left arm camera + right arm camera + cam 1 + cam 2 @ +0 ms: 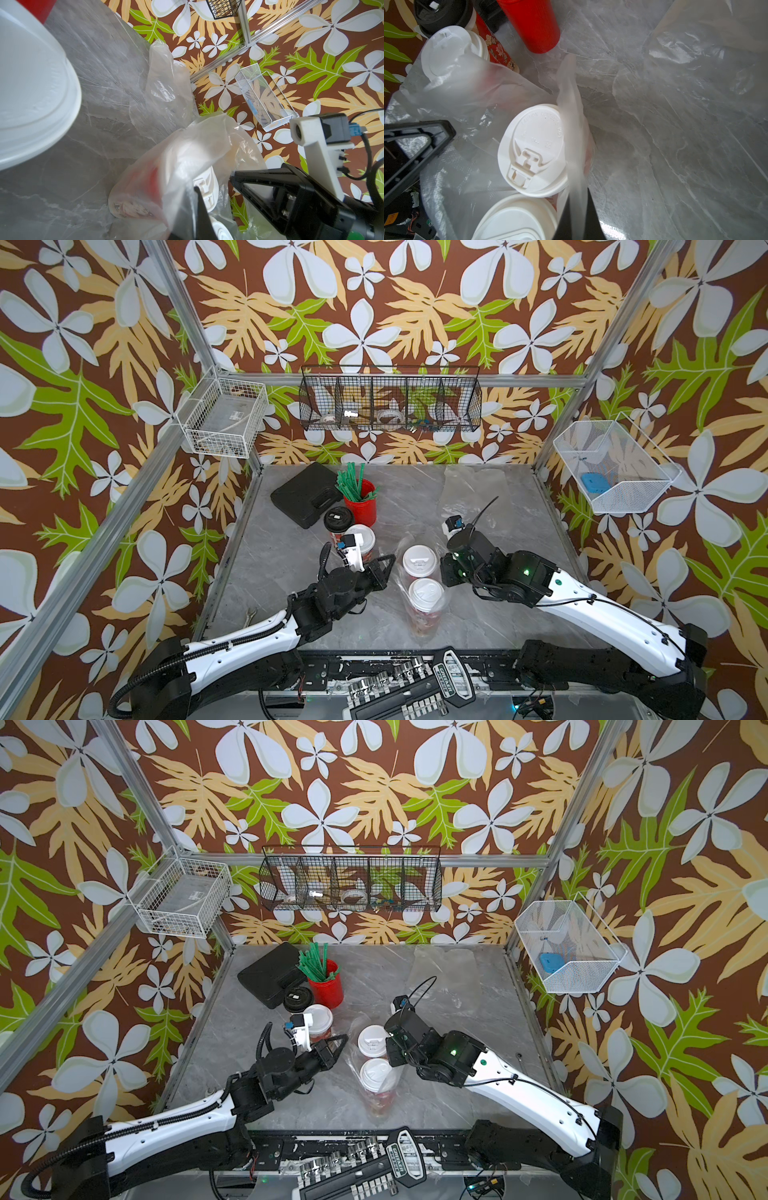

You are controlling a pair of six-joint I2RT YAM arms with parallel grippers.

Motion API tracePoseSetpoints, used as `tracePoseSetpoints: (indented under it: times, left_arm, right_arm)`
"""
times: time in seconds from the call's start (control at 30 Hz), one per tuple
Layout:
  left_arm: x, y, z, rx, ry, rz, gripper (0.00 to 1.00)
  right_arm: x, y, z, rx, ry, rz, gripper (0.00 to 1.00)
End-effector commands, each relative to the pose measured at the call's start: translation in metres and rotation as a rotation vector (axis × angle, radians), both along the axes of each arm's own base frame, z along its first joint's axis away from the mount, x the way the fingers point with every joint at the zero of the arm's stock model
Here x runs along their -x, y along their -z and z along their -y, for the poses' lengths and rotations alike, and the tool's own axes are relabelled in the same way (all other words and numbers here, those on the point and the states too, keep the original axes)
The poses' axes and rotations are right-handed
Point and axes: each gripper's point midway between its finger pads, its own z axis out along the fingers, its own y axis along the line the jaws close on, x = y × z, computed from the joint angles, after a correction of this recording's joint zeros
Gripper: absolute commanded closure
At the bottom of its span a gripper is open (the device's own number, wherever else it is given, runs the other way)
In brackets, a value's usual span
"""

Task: Pack milk tea into plastic carrier bags
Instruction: Adjust the plastic carrier bag at the center of the board.

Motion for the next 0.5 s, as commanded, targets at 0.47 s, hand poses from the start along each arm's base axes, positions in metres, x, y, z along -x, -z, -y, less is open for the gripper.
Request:
tracePoseSetpoints:
  times: [0.47]
  left_arm:
    - [-0.018,-0.022,-0.009,-0.080,-0.079,0.087,1.00]
  right_arm:
    - [-0.028,-0.023,-0.003,-0.036,0.037,0.119,1.00]
